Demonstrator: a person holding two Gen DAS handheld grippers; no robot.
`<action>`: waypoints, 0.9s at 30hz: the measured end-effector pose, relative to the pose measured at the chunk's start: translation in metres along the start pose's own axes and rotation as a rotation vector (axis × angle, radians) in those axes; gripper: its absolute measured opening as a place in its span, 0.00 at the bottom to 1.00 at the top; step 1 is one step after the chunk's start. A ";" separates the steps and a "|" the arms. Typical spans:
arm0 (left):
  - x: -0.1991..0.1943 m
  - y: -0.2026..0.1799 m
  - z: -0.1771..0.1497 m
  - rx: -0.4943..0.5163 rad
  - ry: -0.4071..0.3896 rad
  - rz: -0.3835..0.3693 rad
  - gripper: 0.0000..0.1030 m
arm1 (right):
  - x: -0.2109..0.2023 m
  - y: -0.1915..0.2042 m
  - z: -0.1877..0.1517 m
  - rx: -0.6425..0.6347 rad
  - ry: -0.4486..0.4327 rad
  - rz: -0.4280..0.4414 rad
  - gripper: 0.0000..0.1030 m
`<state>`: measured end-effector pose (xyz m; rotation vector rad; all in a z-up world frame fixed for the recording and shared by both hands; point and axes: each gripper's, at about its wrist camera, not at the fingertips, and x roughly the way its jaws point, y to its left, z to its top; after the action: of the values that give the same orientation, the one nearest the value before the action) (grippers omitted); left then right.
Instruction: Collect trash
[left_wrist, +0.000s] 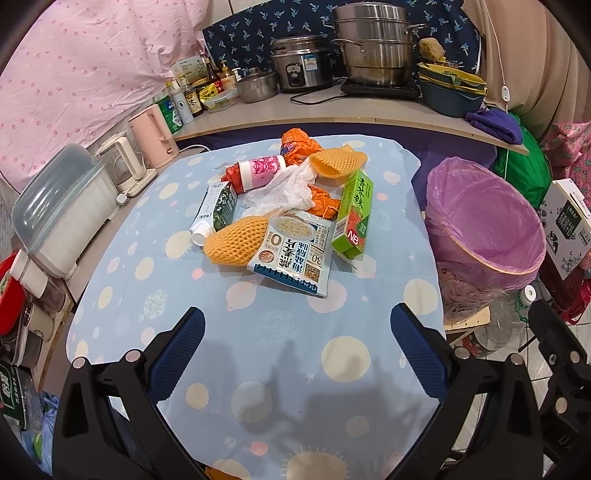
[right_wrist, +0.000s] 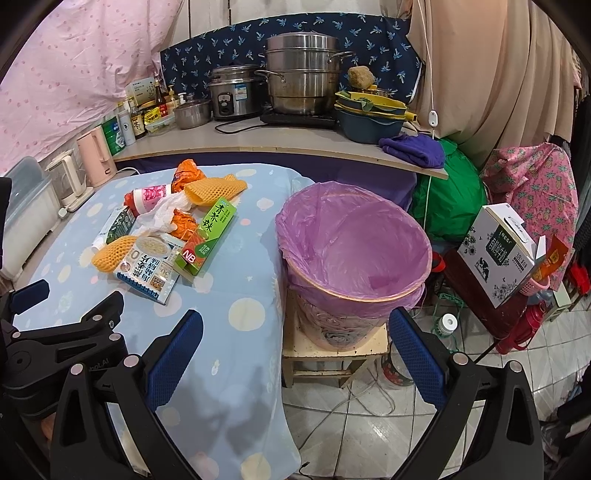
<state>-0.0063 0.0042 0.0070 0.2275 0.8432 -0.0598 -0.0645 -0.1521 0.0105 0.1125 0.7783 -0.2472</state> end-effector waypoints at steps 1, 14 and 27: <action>-0.001 0.001 0.000 -0.001 -0.001 0.000 0.93 | 0.000 0.000 0.000 0.001 -0.001 0.000 0.94; -0.003 0.002 0.001 -0.005 -0.005 0.009 0.93 | 0.001 0.001 0.000 0.000 0.000 -0.001 0.94; -0.004 0.004 0.001 -0.005 -0.004 0.010 0.93 | 0.001 0.001 0.001 0.001 0.000 -0.003 0.94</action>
<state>-0.0074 0.0076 0.0116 0.2268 0.8387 -0.0490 -0.0631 -0.1512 0.0103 0.1119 0.7787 -0.2501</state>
